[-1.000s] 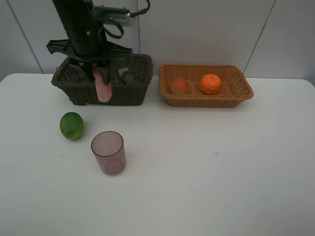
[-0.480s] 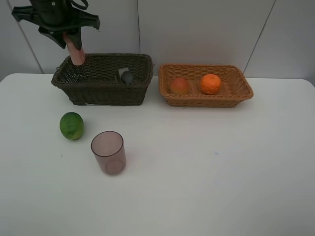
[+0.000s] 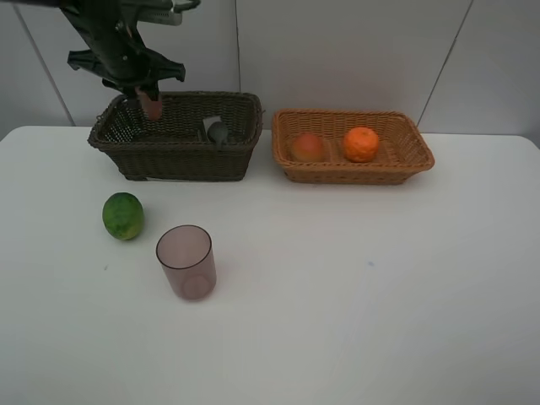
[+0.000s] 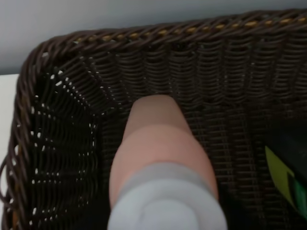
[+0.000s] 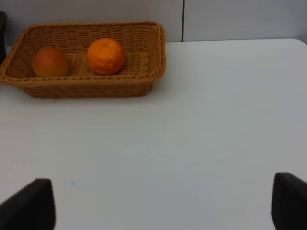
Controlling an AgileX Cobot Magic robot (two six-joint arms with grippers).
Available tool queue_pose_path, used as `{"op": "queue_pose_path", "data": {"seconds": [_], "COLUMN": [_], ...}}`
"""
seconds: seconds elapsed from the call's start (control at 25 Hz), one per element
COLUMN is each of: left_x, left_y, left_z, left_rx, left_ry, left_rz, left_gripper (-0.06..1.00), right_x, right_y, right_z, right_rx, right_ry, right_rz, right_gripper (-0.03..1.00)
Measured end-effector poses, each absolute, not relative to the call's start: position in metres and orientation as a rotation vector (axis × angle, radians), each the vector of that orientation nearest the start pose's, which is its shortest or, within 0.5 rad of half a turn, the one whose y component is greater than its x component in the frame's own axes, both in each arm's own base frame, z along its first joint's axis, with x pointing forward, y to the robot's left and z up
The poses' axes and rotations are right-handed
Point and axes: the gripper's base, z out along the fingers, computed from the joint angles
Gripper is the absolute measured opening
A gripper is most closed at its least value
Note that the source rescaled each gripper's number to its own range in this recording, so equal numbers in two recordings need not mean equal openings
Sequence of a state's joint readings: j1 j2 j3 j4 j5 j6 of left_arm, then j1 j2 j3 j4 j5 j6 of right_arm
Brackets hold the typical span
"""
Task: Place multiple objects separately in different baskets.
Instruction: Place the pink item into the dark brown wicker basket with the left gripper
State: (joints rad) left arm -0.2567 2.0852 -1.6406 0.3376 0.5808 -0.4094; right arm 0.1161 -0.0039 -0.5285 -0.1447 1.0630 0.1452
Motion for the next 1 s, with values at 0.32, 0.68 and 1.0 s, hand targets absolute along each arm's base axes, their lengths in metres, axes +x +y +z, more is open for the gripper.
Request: {"op": "queue_pose_path", "data": {"seconds": [0.32,0.68,1.0], "left_x": [0.469,0.469,0.469], "left_y": [-0.107,-0.108,-0.11], "left_z": [0.16,0.154,0.155], "left_rx": [0.112,0.103,0.066], "left_ry": [2.53,2.54,2.551], "left_rz": [0.068,0.056,0.024], "left_gripper": [0.42,0.42,0.86], "right_x": [-0.008,-0.008,-0.008], "right_y": [-0.012,-0.012,-0.012], "right_z": [0.286,0.286,0.286], "right_rx": [0.039,0.039,0.039], "right_ry": [2.005,2.005,2.005], "right_rz": [-0.005,-0.005,-0.005], "right_gripper": [0.95,0.95,0.95]}}
